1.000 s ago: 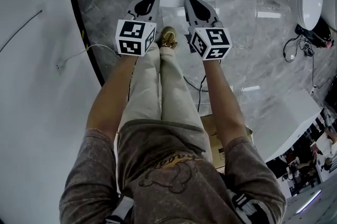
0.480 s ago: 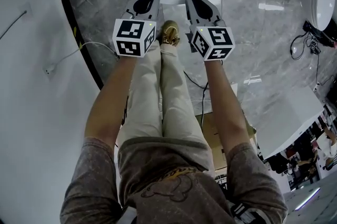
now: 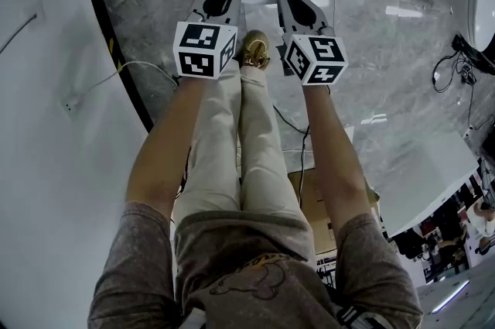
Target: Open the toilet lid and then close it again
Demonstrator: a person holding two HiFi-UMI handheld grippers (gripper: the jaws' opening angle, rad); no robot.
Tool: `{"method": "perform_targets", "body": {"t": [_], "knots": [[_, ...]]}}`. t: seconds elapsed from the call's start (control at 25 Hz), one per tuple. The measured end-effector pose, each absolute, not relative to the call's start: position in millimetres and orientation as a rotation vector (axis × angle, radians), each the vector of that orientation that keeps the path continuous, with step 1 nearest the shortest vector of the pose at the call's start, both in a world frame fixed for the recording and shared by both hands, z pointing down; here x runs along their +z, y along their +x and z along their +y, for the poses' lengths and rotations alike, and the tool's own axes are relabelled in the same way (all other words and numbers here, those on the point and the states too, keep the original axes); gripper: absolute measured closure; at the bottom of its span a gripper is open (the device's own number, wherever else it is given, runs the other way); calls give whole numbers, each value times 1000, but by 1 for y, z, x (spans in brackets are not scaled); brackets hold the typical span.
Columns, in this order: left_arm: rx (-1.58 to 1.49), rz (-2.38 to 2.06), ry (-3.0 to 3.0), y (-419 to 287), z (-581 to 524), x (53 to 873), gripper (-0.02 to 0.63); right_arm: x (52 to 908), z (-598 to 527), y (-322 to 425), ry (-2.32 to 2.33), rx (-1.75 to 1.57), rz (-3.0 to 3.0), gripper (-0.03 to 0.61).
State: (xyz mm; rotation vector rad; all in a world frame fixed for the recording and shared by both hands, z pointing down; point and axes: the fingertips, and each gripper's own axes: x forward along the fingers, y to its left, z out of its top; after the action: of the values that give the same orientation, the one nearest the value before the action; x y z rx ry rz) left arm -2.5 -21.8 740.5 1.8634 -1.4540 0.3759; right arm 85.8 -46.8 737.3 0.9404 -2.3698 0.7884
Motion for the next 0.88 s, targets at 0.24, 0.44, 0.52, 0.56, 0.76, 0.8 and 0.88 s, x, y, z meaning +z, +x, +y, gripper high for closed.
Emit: {"method": "perform_targets", "body": {"t": [0.24,0.44,0.52,0.56,0.76,0.8,0.88], "knots": [[398,-1422,1847,0,-23,732,604,730,-47,85,910,793,-2329,545],[392,-1423,1919,9,-31,664,604,665,-54,87,909,765,-2383,546],[390,-1424,1947,14,-32,626,604,626,-56,91,918,745,-2407,548],[383,-1427,1960,14,-32,605,604,606,-57,92,927,736,-2420,548],[285,-1483,1998,4,-16,481,604,486,-51,99,938,683,-2516,548],[268,-1494,2018,2,-15,452,604,459,-52,102,931,654,-2541,548],[240,-1512,2070,-3,-9,394,604,403,-49,104,912,591,-2593,548]]}}
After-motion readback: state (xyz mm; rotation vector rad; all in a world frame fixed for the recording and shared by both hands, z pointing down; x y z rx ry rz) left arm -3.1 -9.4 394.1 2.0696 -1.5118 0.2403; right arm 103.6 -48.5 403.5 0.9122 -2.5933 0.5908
